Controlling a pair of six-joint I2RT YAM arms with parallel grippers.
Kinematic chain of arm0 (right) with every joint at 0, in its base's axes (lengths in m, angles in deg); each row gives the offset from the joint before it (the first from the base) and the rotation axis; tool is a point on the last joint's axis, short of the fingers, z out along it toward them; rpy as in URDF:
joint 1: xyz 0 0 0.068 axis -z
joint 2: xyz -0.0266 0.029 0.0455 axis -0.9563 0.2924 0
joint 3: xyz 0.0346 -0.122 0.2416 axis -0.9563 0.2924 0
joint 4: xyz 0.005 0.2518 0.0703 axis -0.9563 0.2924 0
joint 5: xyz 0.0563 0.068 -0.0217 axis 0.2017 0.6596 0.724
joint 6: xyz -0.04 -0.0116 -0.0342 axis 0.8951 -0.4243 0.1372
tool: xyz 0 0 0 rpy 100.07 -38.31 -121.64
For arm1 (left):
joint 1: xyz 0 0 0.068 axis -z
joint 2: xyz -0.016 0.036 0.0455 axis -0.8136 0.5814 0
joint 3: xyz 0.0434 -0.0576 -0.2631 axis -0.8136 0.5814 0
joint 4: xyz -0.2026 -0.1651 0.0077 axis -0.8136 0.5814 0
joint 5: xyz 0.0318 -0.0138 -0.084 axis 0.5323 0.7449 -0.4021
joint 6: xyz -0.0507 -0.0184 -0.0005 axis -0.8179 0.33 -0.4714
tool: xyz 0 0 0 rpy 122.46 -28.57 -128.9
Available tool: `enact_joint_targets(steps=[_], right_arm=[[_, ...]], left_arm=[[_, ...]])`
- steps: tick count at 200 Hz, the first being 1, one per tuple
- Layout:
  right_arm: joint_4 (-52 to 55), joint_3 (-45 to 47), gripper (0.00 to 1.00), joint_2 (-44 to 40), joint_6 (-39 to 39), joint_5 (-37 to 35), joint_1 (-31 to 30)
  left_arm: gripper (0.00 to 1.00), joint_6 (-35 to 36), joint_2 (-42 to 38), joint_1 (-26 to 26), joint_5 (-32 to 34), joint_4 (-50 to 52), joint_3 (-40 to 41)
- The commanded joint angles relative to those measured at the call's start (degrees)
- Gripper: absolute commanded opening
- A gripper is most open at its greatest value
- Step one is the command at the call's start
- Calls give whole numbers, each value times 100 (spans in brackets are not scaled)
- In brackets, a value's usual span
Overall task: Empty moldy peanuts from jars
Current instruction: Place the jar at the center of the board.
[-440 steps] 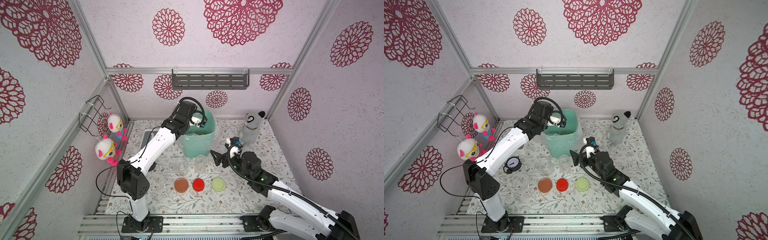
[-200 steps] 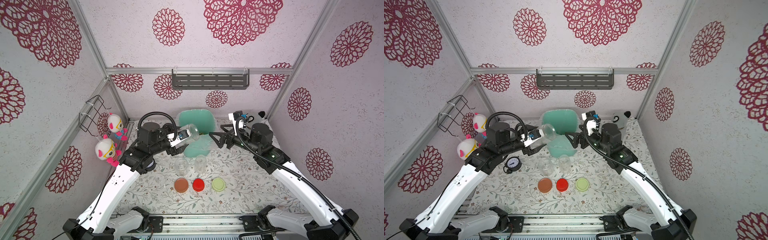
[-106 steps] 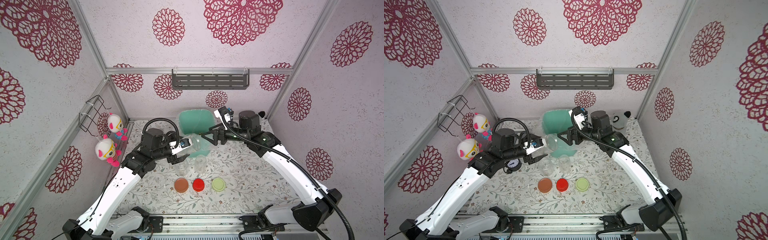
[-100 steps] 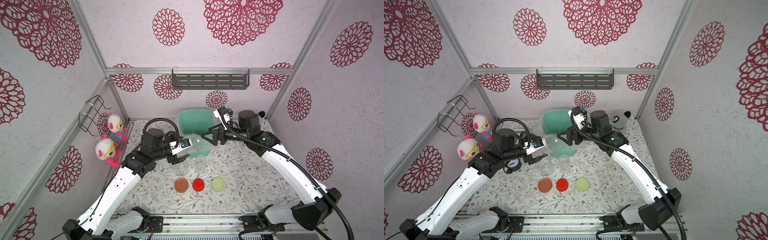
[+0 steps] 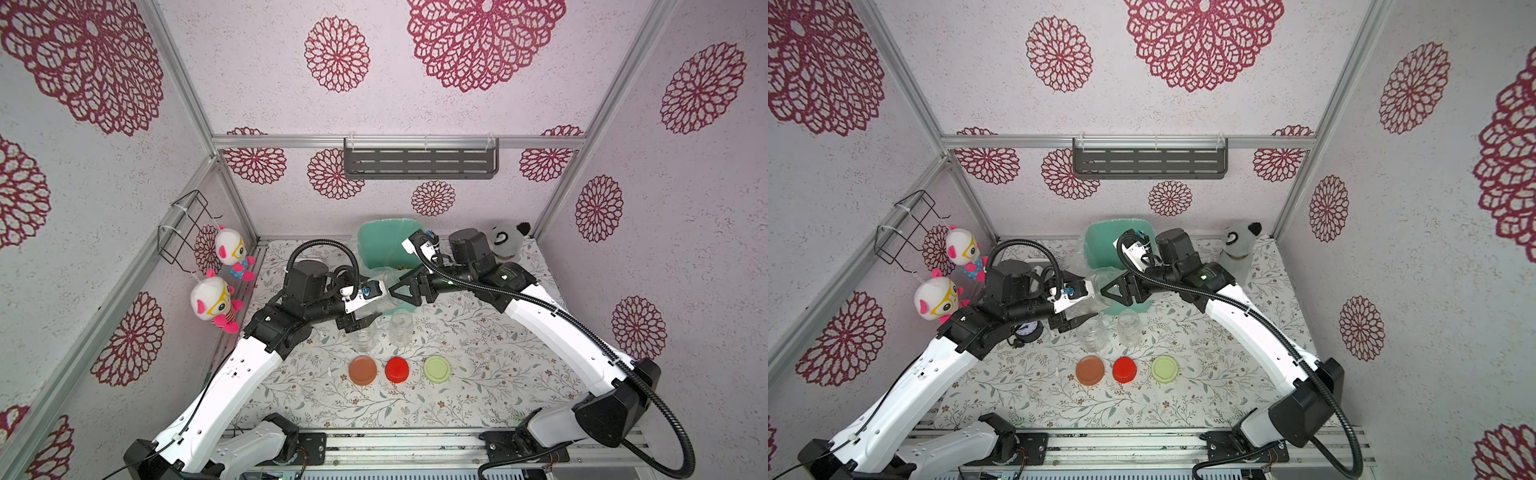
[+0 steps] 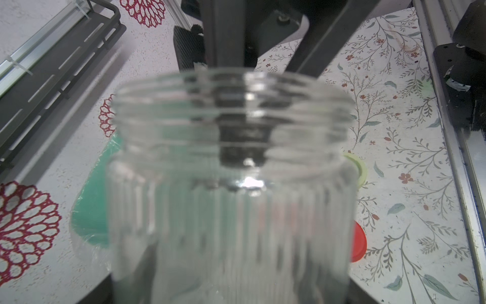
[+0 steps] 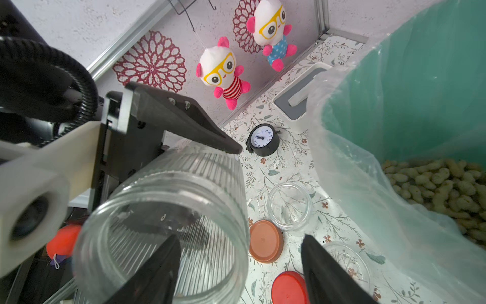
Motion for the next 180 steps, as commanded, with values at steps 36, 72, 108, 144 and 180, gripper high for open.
enact_joint_targets(steps=[36,72,108,144,180], right_arm=[[65,-337,63,219,39,73,-194],[54,-338,56,296,-58,58,-253],[-58,-277,48,282,-152,75,-278],[-226,-129,37,252,-276,131,-283],[-434,27,26,198,-430,187,-291]], left_arm=[[0,-132,-163,159,-143,-431,15],[0,-149,-200,199,-139,-430,73],[0,-152,-238,216,-127,-426,124],[1,-175,-308,215,-35,-492,207],[5,-202,-336,212,19,-546,269]])
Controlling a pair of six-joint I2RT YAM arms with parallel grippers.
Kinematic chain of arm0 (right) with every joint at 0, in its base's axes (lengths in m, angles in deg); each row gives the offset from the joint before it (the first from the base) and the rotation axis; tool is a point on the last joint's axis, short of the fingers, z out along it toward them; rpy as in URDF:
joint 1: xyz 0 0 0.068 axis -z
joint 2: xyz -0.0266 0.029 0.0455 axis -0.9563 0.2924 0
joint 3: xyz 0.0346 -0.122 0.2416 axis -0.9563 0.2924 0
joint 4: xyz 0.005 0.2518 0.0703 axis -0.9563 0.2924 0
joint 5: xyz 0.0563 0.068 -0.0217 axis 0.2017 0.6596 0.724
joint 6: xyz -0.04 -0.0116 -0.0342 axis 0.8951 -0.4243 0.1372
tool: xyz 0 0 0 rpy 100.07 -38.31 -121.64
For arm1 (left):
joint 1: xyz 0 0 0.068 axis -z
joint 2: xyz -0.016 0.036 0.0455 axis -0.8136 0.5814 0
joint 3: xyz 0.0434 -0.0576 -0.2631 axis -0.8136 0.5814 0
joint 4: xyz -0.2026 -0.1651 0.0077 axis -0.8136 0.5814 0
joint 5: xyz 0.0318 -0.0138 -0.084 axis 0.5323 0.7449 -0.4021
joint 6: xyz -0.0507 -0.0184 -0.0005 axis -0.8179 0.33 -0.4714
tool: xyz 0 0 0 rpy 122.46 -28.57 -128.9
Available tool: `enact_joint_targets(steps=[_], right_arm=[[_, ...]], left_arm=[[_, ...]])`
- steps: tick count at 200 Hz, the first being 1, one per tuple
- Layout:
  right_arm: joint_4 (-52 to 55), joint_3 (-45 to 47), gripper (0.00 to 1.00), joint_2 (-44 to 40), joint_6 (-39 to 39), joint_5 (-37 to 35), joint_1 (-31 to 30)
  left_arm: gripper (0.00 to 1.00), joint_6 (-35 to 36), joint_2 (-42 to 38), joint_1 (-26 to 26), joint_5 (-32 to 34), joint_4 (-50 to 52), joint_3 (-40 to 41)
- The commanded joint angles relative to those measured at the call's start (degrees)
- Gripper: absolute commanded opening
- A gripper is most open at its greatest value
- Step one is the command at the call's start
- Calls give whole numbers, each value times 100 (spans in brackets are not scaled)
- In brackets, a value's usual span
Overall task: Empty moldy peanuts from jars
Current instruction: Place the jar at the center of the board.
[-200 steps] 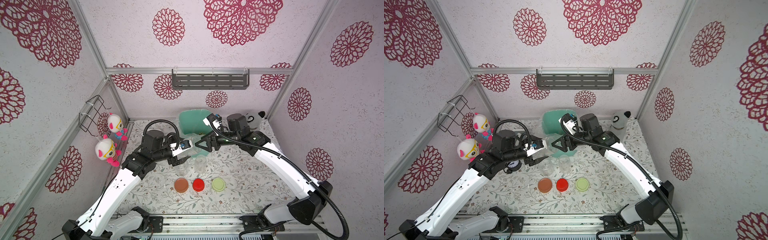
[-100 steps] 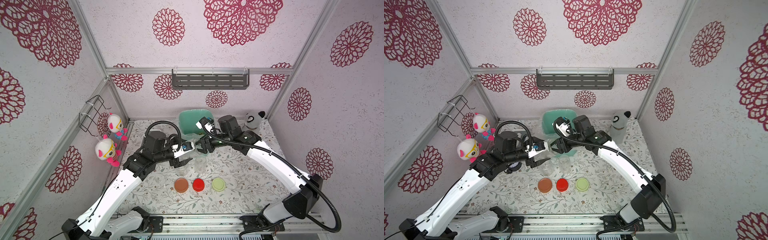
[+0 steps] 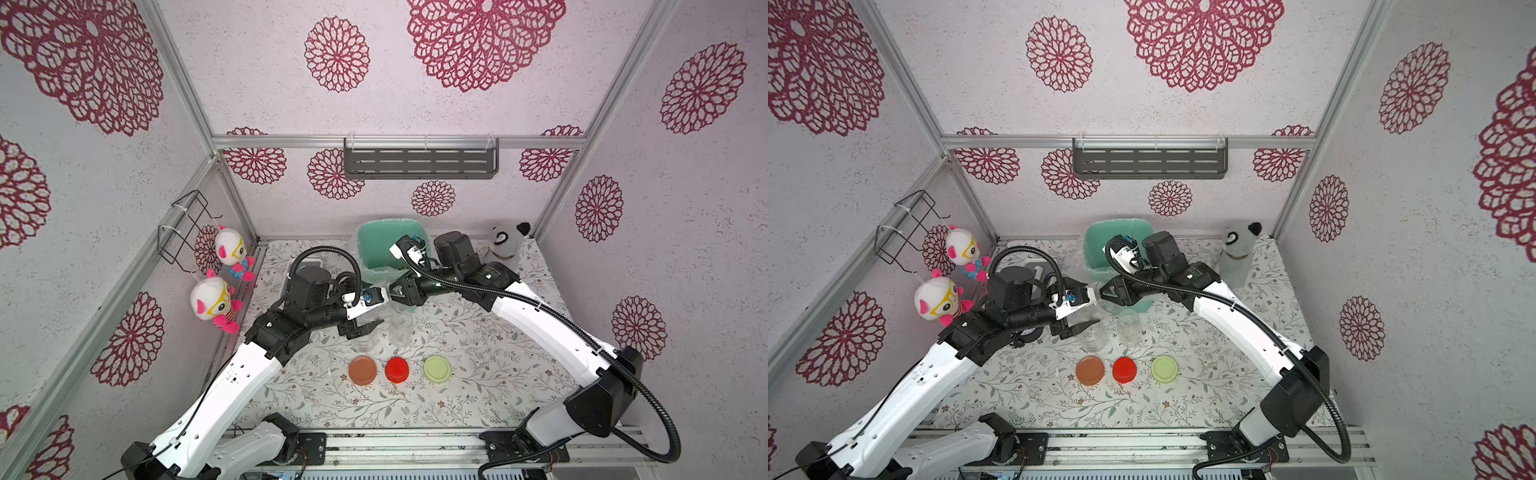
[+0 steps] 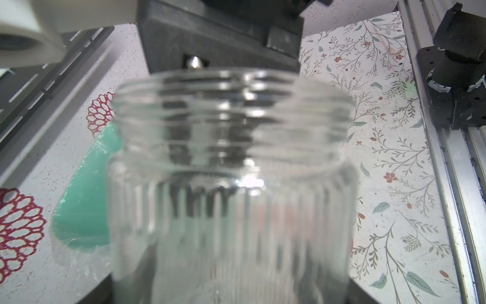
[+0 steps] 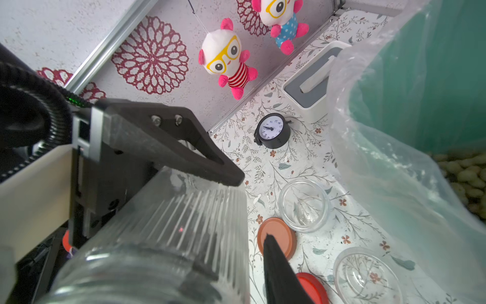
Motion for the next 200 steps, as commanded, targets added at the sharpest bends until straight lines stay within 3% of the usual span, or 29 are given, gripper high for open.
enact_joint_targets(steps=[1,69,101,138,148,152,200], right_arm=[[-334,89,26,-144,-167,133,-38],[-565,207,9,-271,-226,146,-42],[-689,323,0,-408,-225,46,-23],[-741,418,0,-565,-247,-98,64],[-736,443,0,-617,-256,-122,108],[-739,463,0,-630,-250,-127,127],[-636,613,0,-886,-191,-164,371]], left_arm=[[6,-87,-159,40,-40,-497,0],[28,-226,-182,34,184,-733,180],[52,-339,-234,34,419,-914,363],[74,-389,-241,5,508,-898,533],[87,-424,-259,-18,523,-904,582],[100,-436,-263,-26,513,-906,611],[97,-579,-381,-114,520,-1081,856]])
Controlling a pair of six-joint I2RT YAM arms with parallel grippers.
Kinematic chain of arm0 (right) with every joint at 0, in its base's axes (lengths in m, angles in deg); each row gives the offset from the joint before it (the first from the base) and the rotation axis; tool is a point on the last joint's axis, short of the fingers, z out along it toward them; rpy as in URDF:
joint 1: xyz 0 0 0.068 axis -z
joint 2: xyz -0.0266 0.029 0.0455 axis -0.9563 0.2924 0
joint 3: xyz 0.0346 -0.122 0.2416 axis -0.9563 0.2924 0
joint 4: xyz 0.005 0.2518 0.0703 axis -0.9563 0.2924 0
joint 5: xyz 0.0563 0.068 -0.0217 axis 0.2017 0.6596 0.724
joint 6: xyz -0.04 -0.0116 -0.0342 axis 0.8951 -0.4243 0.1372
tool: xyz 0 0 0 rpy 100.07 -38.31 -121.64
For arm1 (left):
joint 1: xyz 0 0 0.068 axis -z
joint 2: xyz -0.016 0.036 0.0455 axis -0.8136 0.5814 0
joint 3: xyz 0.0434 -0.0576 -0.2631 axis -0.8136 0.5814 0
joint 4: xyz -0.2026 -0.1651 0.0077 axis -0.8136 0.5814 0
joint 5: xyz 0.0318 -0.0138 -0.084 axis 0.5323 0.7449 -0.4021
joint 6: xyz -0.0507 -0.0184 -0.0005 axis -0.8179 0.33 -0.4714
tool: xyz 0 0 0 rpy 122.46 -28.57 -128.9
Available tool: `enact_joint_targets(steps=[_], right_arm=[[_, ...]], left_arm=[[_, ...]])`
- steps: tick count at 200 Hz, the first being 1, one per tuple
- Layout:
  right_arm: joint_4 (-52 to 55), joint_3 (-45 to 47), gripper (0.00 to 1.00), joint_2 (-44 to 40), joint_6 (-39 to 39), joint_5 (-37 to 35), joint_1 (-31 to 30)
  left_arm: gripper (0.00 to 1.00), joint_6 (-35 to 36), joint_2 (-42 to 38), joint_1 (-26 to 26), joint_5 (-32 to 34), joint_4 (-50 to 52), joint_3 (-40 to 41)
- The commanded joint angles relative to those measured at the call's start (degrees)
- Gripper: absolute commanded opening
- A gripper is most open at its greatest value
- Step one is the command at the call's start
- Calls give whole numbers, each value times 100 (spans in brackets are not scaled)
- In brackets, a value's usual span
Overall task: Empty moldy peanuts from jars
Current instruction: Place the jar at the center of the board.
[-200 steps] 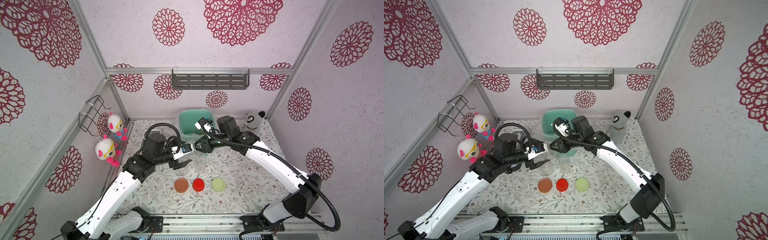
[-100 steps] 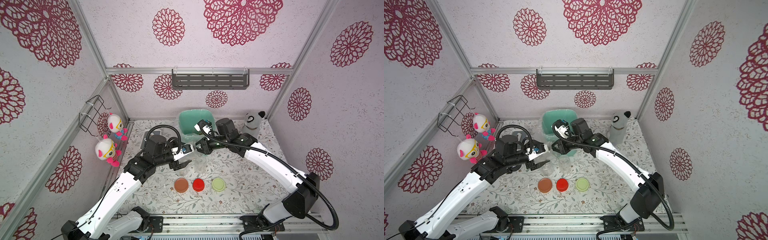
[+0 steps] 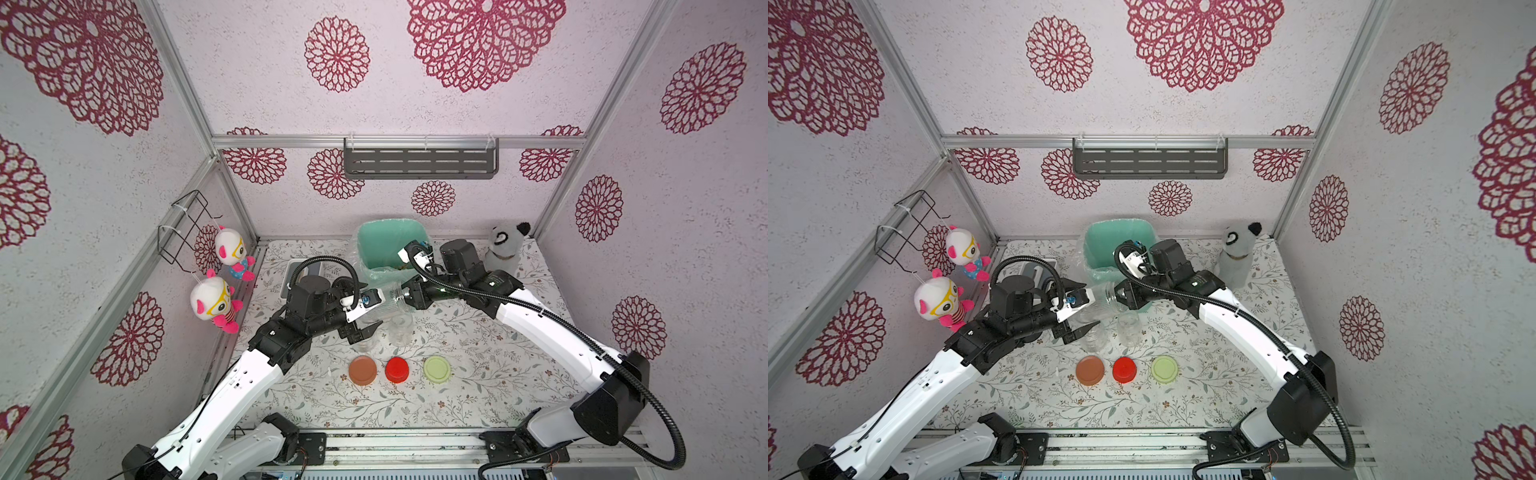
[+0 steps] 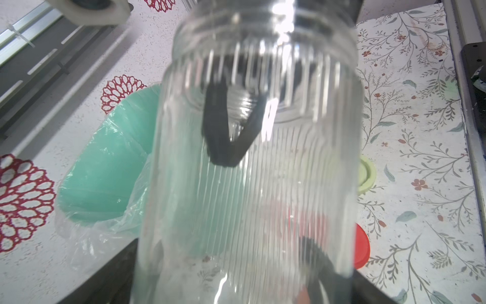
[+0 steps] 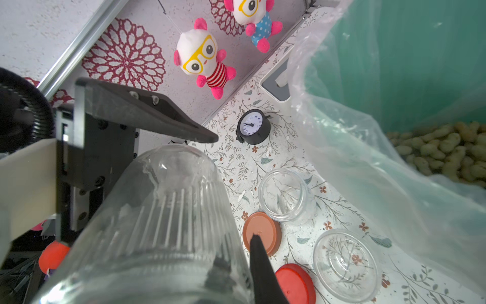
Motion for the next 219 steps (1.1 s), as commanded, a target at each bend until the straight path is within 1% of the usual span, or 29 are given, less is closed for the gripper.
enact_joint_targets(steps=[1,39,60,94,126,154,175,189,219], right_arm=[[-275,-115,0,-472,-41,189,113],[106,-14,0,-772,201,-13,310],[522,44,0,-1006,557,-268,404],[1385,50,0,-1409,1199,-1066,437],[2324,-29,0,-1654,1560,-2115,440],[2972,-108,0,-1729,1639,-2773,440],[3234,-91,0,-1763,1605,-3042,440],[3274,2,0,-1799,1528,-3190,440],[3102,401,0,-1780,1248,-3862,440]], left_arm=[[97,-172,-121,-80,65,-305,103],[97,-242,-231,-185,47,-351,254],[97,-329,-340,-234,64,-443,358],[97,-553,-576,-351,-23,-769,617],[97,-546,-683,-384,-192,-688,746],[97,-581,-813,-389,-343,-690,887],[97,-613,-936,-392,-408,-686,979],[97,-632,-1049,-393,-424,-687,1049],[97,-625,-1222,-386,-471,-545,1219]])
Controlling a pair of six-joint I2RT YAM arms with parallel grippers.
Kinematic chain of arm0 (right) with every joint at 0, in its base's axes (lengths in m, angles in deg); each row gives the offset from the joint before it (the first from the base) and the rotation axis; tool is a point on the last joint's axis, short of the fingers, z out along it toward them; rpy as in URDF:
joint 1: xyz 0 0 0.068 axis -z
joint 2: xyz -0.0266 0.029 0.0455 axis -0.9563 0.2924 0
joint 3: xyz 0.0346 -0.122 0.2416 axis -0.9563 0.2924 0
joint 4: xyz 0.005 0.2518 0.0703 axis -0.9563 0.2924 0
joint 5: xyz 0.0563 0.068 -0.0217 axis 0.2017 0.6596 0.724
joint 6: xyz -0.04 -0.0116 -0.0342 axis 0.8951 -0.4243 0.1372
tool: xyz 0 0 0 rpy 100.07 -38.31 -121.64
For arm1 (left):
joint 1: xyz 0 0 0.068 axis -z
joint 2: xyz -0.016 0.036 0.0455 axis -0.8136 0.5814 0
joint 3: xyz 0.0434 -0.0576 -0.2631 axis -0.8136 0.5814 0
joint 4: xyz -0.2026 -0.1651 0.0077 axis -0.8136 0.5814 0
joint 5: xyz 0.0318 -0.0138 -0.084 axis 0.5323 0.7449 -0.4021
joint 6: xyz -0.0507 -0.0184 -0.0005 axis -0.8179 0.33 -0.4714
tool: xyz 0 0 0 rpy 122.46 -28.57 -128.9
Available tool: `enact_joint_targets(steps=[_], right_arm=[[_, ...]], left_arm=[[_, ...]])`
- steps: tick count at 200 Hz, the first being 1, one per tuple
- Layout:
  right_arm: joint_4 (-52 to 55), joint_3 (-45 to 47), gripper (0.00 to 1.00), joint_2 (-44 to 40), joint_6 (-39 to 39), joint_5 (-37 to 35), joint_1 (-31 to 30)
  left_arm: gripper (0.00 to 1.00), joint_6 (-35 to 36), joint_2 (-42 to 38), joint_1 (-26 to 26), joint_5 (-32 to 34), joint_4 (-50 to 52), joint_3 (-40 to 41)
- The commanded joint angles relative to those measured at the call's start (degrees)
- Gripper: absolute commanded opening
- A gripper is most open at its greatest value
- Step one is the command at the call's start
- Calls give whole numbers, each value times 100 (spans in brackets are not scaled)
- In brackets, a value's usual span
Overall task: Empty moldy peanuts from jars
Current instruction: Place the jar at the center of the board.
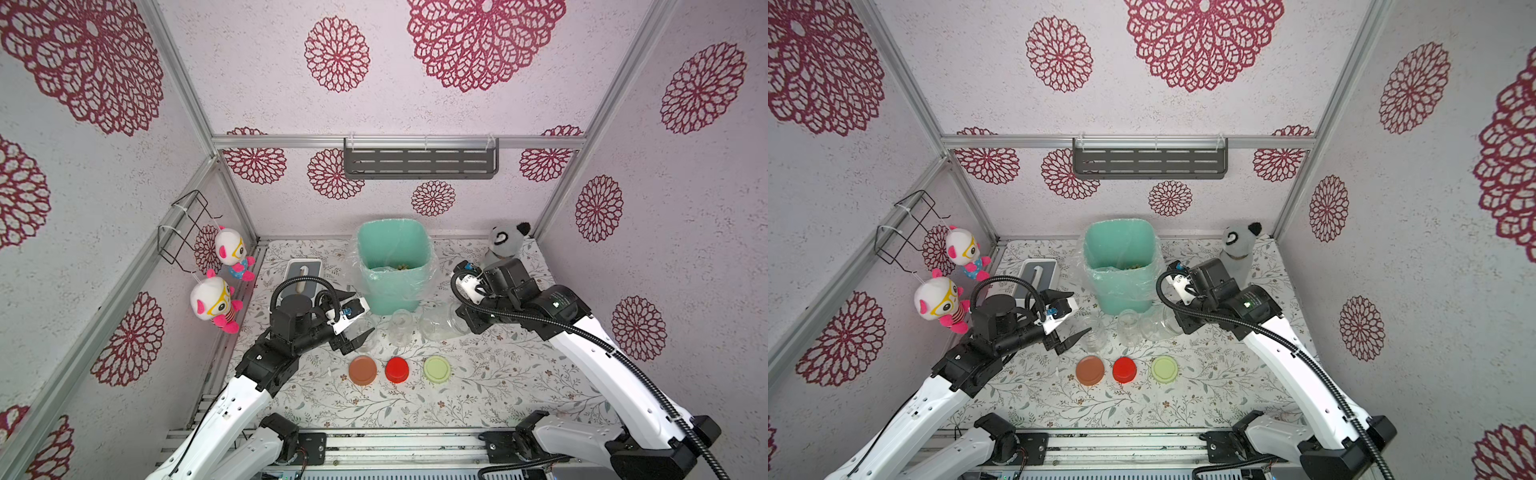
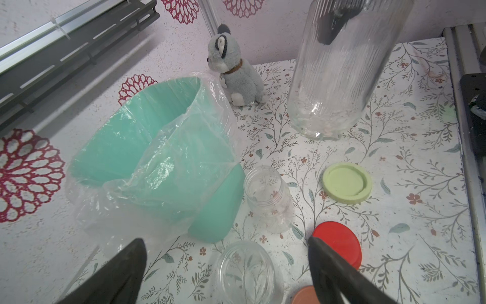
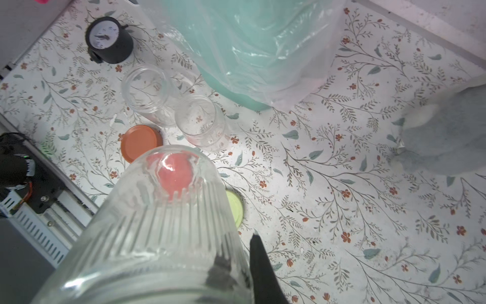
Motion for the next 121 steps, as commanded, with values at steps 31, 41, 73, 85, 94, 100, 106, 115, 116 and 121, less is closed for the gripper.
enact_joint_targets(steps=[31,41,73,85,94,100,106,115,116,121], right_arm=[[-312,441,0,139,-569,-894,55],[-399,552,0,230,-678,-909,81],[-691,776,0,561,-992,-970,210],[-705,762,0,764,-1090,-1020,244],[-695,721,0,928,-1165,-1075,254],[-704,714,0,1023,-1207,-1112,254],[-739,716,0,1101,-1251,-1164,266],[-796,716,0,1210,-1326,-1224,274],[-801,716,0,1220,-1336,-1231,275],[-835,716,0,1277,-1370,-1243,277]], left_arm=[[97,-205,-320,-36,-244,148,364],[97,-279,-421,-38,-219,129,473],[97,-422,-706,-30,-25,-22,852],[97,-449,-743,-37,58,1,929],[97,-462,-762,-42,88,50,977],[98,-474,-790,-36,107,53,1017],[97,-489,-817,-39,125,35,1063],[97,-517,-856,-40,170,-9,1129],[97,-519,-860,-38,174,-15,1135],[97,-536,-871,-35,201,-37,1172]])
